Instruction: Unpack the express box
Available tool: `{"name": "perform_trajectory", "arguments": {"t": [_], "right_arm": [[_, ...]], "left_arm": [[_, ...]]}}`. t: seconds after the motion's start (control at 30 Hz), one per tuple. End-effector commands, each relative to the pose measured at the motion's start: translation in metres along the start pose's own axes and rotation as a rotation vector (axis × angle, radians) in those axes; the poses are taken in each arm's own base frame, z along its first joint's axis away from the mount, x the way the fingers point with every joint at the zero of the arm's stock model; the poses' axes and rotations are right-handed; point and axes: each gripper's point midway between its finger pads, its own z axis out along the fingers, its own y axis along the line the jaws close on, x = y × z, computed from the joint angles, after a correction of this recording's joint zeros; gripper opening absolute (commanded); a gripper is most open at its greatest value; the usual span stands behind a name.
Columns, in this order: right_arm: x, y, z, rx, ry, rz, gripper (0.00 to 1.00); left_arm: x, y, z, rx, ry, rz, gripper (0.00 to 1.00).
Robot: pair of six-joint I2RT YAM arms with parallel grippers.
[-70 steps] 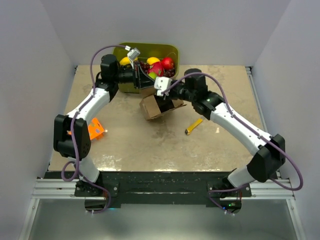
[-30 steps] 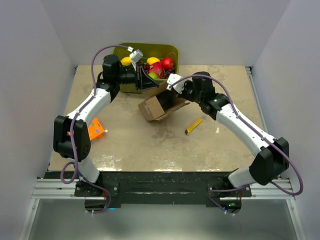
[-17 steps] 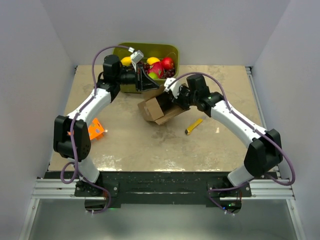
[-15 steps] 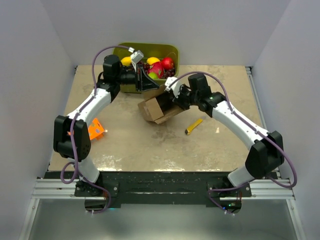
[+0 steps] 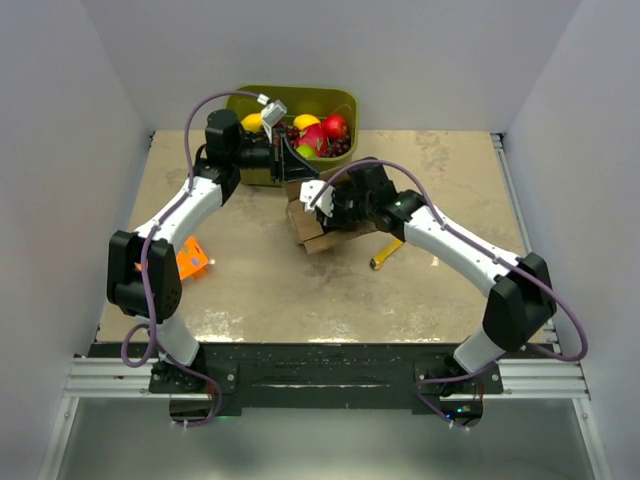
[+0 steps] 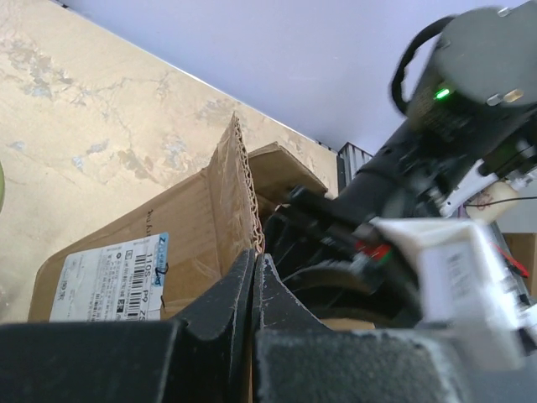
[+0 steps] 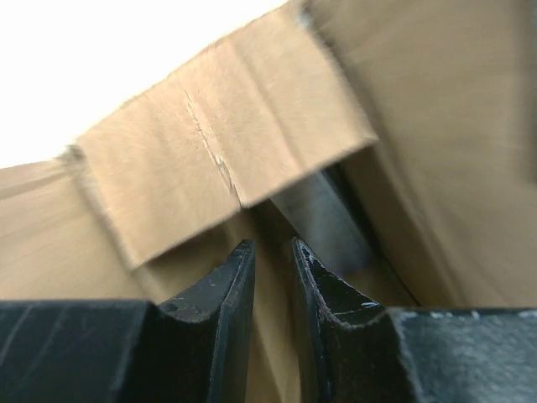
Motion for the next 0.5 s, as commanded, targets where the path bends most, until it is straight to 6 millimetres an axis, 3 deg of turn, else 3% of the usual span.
{"name": "perform_trajectory", "arguments": {"t": [0.0,0.1,0.23,0.33,0.47], "right_arm": [[-0.012,-0.016,0.008,0.031,-0.007,-0.111,0.27],[-0.045,-0.003,0.005,-0.033,-0.087,-0.162,0.28],[-0.095,-0.002,-0.013,-0.02,-0.204,-0.182,0.29],[-0.108,-0.005,-0.022,-0.013,-0.232,-0.193,0.29],[-0.105,0.007,-0.018,-0.07,-0.239,-0.187,0.31]], "left_arm": [[-0.009,-0.015,0.0,0.055,-0.009,0.048,0.0],[-0.007,-0.012,0.001,0.039,-0.011,0.035,0.0],[-0.003,-0.007,0.003,0.013,-0.009,0.023,0.0],[-0.001,-0.007,0.004,0.01,-0.009,0.016,0.0],[0.002,-0.007,0.006,0.017,-0.011,0.009,0.0]]}}
